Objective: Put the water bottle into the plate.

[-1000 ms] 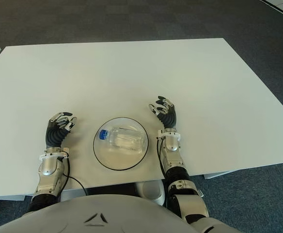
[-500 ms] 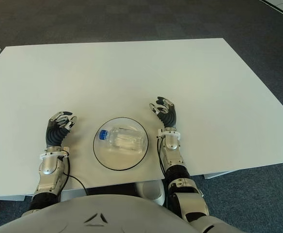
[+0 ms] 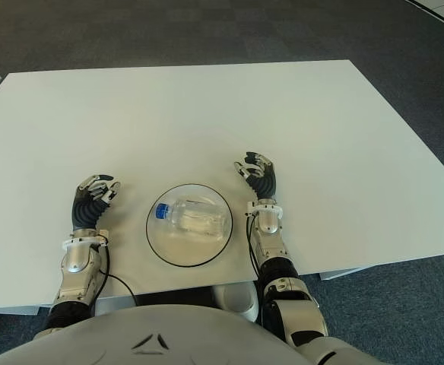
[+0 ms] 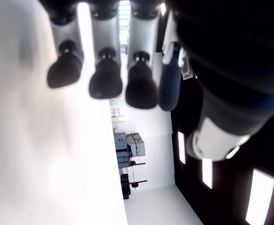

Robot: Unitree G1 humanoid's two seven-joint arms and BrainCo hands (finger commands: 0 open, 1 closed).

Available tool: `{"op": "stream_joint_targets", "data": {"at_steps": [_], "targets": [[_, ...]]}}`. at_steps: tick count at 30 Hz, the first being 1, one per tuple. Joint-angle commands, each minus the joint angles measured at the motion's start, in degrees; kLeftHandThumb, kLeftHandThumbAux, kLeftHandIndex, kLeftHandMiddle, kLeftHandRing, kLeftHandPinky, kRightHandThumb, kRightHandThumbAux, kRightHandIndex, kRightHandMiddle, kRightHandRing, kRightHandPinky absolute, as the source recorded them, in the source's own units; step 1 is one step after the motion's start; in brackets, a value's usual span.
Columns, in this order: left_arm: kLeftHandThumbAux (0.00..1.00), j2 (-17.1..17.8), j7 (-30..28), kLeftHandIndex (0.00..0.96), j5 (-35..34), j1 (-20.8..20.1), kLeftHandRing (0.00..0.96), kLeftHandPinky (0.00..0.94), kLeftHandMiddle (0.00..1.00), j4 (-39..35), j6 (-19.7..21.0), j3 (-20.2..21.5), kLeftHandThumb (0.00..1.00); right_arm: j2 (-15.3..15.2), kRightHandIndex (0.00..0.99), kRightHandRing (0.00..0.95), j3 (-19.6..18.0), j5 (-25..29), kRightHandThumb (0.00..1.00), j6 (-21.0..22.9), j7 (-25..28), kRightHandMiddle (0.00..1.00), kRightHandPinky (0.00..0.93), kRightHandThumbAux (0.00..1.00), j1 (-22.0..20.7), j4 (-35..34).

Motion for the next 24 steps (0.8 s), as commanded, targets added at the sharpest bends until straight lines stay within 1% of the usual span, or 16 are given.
{"op": "stream_joint_targets", "data": {"at_steps": [1, 11, 14, 18, 24], "targets": [[0.718, 0.0, 0.6, 0.437, 0.4, 1.1, 0.793, 0.787, 0.791, 0.9, 1.8, -0.2, 0.702, -0.1, 0.430, 0.515, 0.2, -0.8, 0.707, 2.4, -0.9, 0.512, 0.514, 0.731, 0.6, 1.3], [0.718, -0.1, 0.7, 0.436, 0.4, 1.3, 0.787, 0.783, 0.785, 0.0, 3.0, -0.2, 0.702, 0.1, 0.429, 0.517, 0.8, -2.0, 0.708, 6.1, -2.2, 0.518, 0.511, 0.731, 0.6, 0.0], [0.717, -0.2, 0.7, 0.436, 0.0, 1.4, 0.784, 0.776, 0.783, -0.4, 4.3, -0.1, 0.702, 0.0, 0.428, 0.519, 1.1, -1.9, 0.707, 6.5, -1.3, 0.520, 0.517, 0.732, 0.8, -0.5], [0.717, -0.4, 0.9, 0.436, -0.1, 1.5, 0.771, 0.741, 0.774, -1.0, 5.1, 0.0, 0.703, -0.1, 0.428, 0.521, 1.2, -1.6, 0.707, 6.6, -0.5, 0.516, 0.529, 0.732, 1.1, -1.1], [0.716, -1.0, 0.3, 0.436, -1.6, 1.9, 0.759, 0.751, 0.761, -2.4, 6.6, 0.2, 0.704, -0.1, 0.428, 0.523, 1.4, -1.6, 0.708, 7.3, -0.1, 0.508, 0.546, 0.732, 1.4, -2.1]]}}
